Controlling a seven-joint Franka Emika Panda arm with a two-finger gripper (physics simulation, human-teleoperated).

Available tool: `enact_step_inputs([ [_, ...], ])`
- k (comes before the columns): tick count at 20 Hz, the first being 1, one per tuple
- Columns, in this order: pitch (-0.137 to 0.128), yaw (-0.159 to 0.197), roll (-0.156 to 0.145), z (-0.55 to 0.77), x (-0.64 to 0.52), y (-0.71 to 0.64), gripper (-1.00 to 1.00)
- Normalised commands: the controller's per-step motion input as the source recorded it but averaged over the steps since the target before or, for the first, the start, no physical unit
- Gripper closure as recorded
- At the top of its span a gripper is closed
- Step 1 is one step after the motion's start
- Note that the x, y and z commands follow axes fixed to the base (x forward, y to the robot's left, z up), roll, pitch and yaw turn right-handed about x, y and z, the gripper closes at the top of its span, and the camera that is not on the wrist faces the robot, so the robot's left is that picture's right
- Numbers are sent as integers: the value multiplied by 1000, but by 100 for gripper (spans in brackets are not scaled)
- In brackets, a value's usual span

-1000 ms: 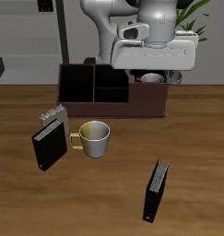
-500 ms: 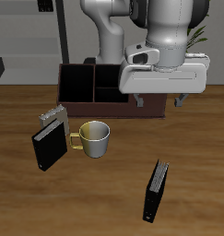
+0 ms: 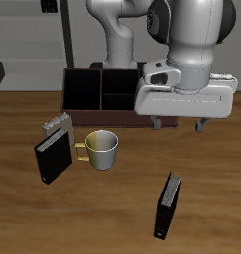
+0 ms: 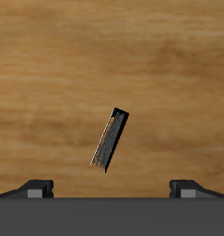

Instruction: Place the red mug into the back desk caddy's right compartment and place the left black book into the back desk caddy's back compartment and place the right black book into the back desk caddy's front compartment

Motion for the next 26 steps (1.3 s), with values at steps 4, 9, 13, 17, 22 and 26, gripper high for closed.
enact_step_inputs([
  [4, -18, -63, 20, -140, 241, 75, -100],
  [9, -28, -55, 14, -151, 194, -46, -100],
  [13, -2, -14, 24, -262, 155, 19, -100],
  [17, 6, -34, 2, -248, 146, -108, -100],
  [22, -26, -43, 11, -205, 61, -110, -100],
  [26, -39, -40, 19, -211, -28, -92, -100],
])
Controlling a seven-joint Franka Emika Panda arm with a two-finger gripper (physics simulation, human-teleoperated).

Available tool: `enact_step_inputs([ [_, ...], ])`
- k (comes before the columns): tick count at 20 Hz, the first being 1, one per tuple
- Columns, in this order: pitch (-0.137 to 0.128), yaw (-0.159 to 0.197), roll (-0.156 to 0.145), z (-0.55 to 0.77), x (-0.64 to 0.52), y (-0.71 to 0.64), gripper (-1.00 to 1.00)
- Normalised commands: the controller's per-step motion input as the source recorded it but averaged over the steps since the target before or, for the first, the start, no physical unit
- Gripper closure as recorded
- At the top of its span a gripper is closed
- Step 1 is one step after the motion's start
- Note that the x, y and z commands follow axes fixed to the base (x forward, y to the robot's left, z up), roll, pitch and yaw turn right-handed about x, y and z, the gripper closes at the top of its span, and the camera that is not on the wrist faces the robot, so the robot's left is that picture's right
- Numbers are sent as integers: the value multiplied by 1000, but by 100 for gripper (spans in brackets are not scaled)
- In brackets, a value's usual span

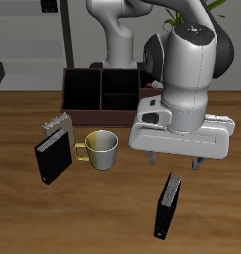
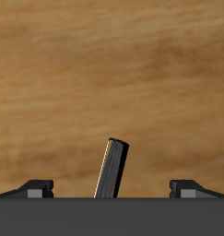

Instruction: Place the red mug into the back desk caddy's right compartment and place the left black book into the back desk caddy's back compartment and place the right black book into the back desk caddy's front compartment

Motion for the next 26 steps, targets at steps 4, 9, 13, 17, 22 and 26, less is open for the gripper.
enact_step_inputs([
  [4, 13, -43, -8, -243, 36, -174, -100],
  [9, -20, -46, -11, -149, 19, -218, -100],
  [13, -12, -4, -1, -170, -20, -48, -100],
  [17, -5, 7, 5, -253, -52, 33, -100],
  [22, -1, -46, -19, -154, 3, -8, -100],
  [26, -22, 29, -28, -219, -99, 205, -100],
])
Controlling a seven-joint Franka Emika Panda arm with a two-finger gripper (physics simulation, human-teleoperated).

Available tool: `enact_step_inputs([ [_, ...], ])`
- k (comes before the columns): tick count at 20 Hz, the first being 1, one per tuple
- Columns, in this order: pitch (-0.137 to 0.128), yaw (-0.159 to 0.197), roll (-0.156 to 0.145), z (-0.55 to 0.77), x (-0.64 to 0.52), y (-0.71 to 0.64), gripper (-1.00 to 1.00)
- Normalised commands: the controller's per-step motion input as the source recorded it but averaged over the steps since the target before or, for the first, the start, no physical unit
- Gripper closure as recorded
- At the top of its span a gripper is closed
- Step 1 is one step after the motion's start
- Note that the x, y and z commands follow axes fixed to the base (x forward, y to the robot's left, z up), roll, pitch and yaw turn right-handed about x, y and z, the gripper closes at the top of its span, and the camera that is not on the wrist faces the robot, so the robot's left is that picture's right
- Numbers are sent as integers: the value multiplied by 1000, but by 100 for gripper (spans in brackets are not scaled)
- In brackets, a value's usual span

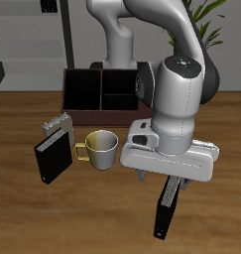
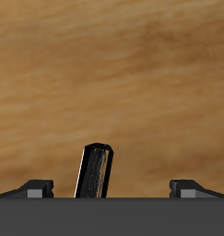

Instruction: Place the red mug into the back desk caddy's right compartment and place the left black book into the back desk caddy's back compartment and place the right black book into the back desk caddy's front compartment

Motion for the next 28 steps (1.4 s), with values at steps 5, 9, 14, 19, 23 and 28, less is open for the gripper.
enact_step_inputs([
  [5, -3, 1, -11, -116, -86, 221, -100],
  [9, 9, -12, 26, -102, -64, 123, -100],
  [14, 22, -8, -15, -202, 49, -134, -100],
  [19, 29, -6, -7, -137, 38, -121, -100],
  [23, 27, -3, 11, -180, 21, 12, -100],
  [28, 22, 22, 10, -195, -8, 40, 100],
])
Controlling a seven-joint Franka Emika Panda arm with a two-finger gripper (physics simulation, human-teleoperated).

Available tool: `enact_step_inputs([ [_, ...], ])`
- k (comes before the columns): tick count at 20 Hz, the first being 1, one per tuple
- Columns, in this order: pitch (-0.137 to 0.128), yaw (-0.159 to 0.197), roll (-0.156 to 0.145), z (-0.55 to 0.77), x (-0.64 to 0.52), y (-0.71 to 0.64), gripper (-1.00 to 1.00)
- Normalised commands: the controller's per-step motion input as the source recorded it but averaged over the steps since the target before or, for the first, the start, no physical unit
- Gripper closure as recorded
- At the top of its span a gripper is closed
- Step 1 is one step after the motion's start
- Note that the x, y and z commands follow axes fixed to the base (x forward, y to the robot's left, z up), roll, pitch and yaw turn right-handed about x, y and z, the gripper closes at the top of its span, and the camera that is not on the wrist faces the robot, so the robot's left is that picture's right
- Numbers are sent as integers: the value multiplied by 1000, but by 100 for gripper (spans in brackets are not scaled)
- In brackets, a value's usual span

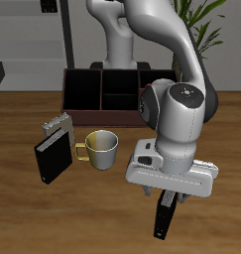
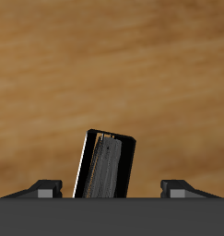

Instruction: Place the red mug into the back desk caddy's right compartment and place the left black book into the back desk caddy's back compartment and place the right black book into the back desk caddy's front compartment

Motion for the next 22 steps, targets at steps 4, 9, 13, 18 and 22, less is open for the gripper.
enact_step_inputs([
  [4, 16, -3, 10, -90, -3, 35, 100],
  [9, -21, 17, 13, 134, -111, 42, 100],
  [13, -74, 29, 32, 613, -360, 17, 100],
  [18, -70, 30, 13, 657, -388, -139, 100],
  [22, -91, 48, 41, 617, -517, -102, 100],
])
